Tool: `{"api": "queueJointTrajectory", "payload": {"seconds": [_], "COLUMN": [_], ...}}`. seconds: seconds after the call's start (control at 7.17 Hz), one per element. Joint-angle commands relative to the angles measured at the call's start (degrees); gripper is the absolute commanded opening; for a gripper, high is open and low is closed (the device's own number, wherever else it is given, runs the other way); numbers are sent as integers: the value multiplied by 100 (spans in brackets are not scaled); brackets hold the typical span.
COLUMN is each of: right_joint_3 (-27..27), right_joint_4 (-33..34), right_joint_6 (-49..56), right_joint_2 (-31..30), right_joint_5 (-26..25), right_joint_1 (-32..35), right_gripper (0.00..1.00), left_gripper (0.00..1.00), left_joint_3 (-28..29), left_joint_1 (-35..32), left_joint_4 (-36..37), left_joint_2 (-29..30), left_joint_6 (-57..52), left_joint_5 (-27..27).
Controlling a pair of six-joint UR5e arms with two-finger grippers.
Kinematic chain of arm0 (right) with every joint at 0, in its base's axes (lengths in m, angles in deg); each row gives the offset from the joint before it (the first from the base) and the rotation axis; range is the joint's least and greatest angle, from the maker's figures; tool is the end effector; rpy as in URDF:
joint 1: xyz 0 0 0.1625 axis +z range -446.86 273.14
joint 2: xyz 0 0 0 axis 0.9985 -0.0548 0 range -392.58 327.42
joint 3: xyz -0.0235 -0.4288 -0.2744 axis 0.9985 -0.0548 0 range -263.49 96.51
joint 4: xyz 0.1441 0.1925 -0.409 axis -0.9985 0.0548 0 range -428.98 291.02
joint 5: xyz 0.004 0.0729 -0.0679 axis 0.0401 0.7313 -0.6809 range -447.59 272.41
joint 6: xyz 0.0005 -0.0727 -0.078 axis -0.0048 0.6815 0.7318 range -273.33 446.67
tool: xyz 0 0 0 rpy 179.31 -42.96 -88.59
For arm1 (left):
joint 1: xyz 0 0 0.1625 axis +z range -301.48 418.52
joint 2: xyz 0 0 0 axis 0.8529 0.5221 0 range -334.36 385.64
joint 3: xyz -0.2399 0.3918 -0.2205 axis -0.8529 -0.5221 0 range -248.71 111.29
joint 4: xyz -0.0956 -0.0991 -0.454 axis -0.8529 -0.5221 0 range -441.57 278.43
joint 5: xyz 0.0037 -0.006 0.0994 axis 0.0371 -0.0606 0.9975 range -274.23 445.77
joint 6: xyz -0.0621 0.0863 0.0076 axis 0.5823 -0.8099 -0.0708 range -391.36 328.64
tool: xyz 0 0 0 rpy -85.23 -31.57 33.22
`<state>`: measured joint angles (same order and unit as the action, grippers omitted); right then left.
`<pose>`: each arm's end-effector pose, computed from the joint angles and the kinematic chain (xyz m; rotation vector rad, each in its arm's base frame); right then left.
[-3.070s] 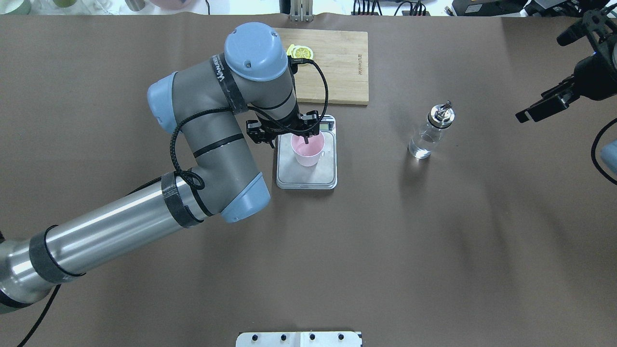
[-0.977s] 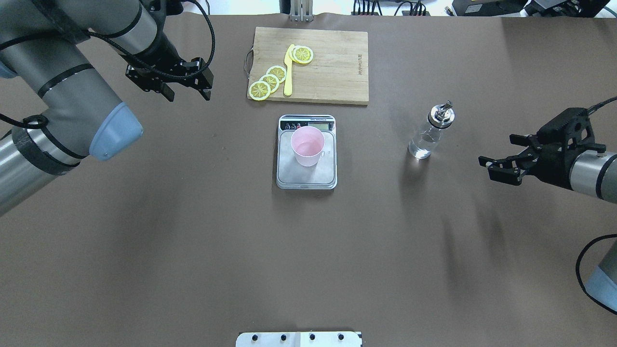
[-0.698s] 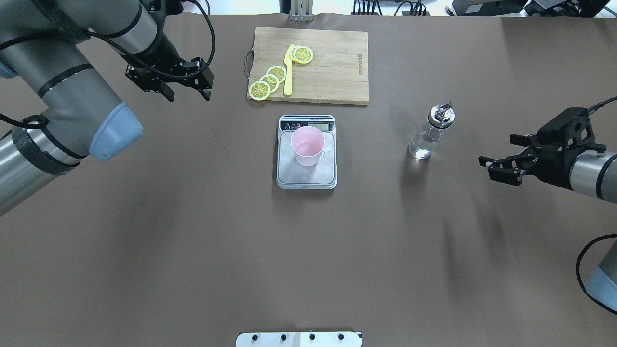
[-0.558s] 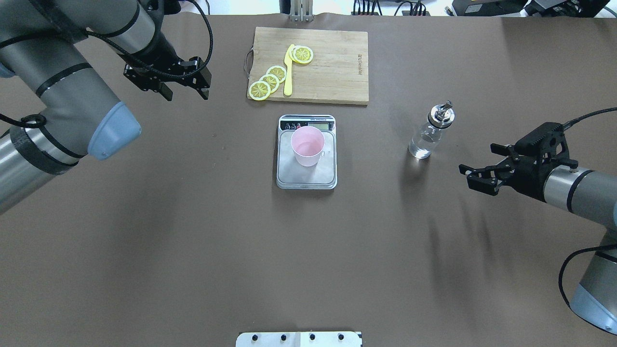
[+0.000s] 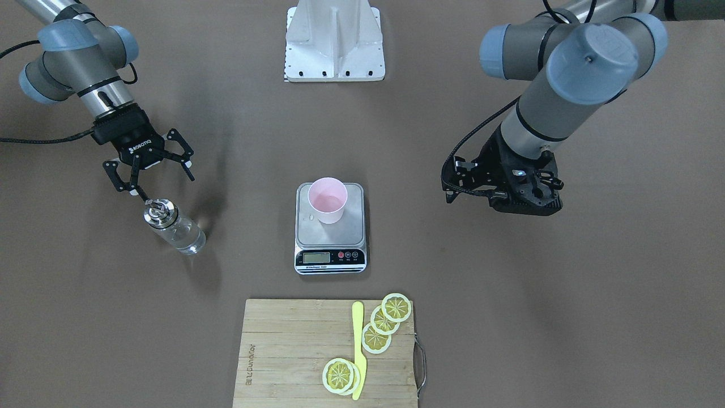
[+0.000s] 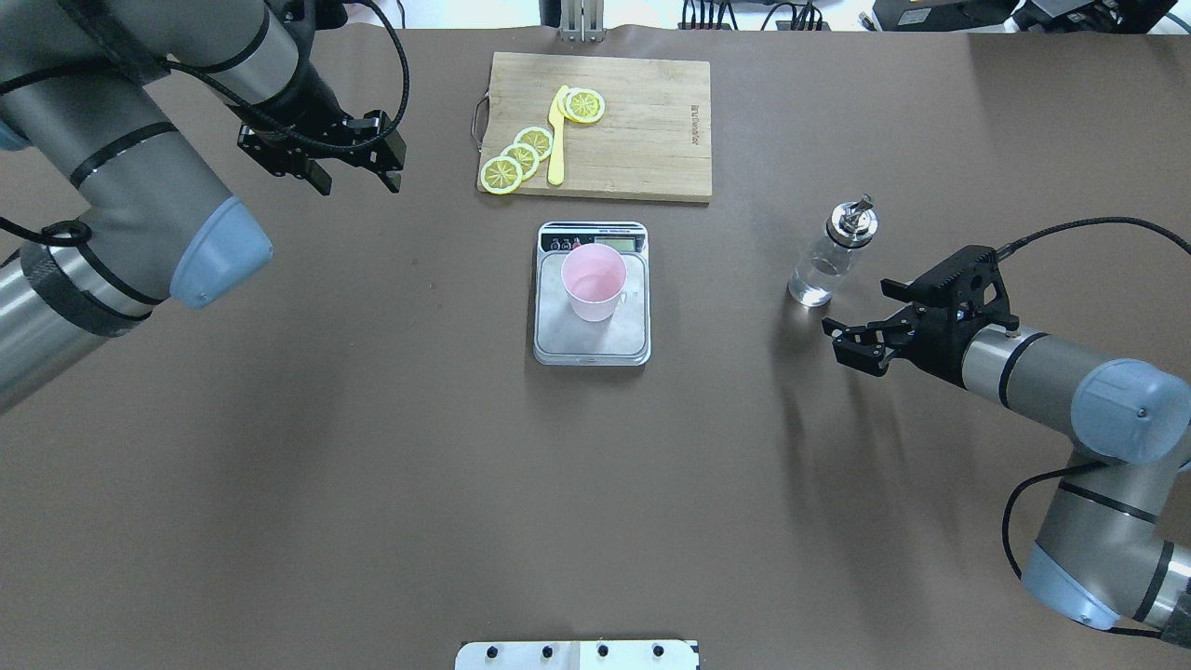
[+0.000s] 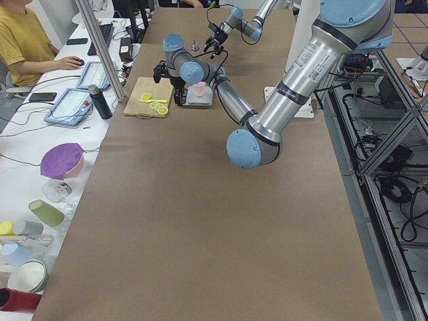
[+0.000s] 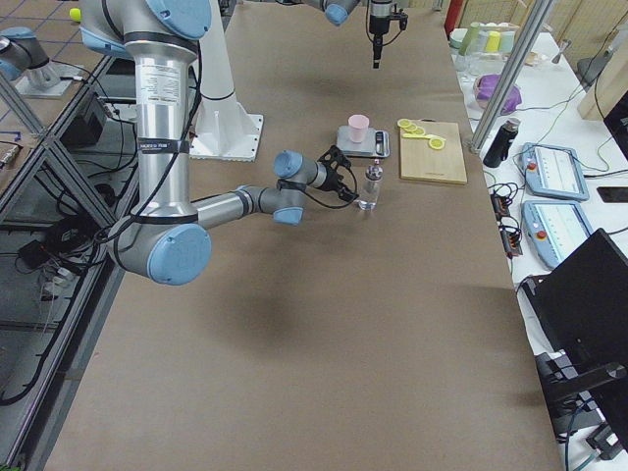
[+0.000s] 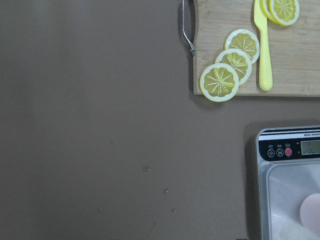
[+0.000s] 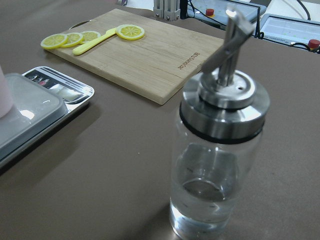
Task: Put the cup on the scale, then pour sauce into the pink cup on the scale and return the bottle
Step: 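Grasp the glass sauce bottle with the right gripper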
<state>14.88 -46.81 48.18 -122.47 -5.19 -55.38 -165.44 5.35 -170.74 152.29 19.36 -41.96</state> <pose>-0.4156 -0.4274 0.5332 0.9670 -0.9231 -0.2078 0.4044 -0.6537 0.2534 0.0821 0.9451 0.0203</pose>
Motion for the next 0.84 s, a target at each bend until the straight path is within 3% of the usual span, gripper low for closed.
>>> {"api": "queueJointTrajectory", "payload": {"seconds": [0.0, 0.7], "right_joint_3": [-73, -326], "right_joint_4": [-2, -159], "right_joint_6": [43, -27], "right_joint_2": [60, 77], "right_joint_5": [22, -5], "right_joint_1": [16, 166], "right_gripper": [99, 98], "left_gripper": [82, 82], "left_joint_3": [22, 22], "left_joint_1": [0, 0], "left_joint_4": [-4, -4], "left_joint_2": [0, 0], "left_joint_6": [0, 0], "left_joint_5": [20, 38]}}
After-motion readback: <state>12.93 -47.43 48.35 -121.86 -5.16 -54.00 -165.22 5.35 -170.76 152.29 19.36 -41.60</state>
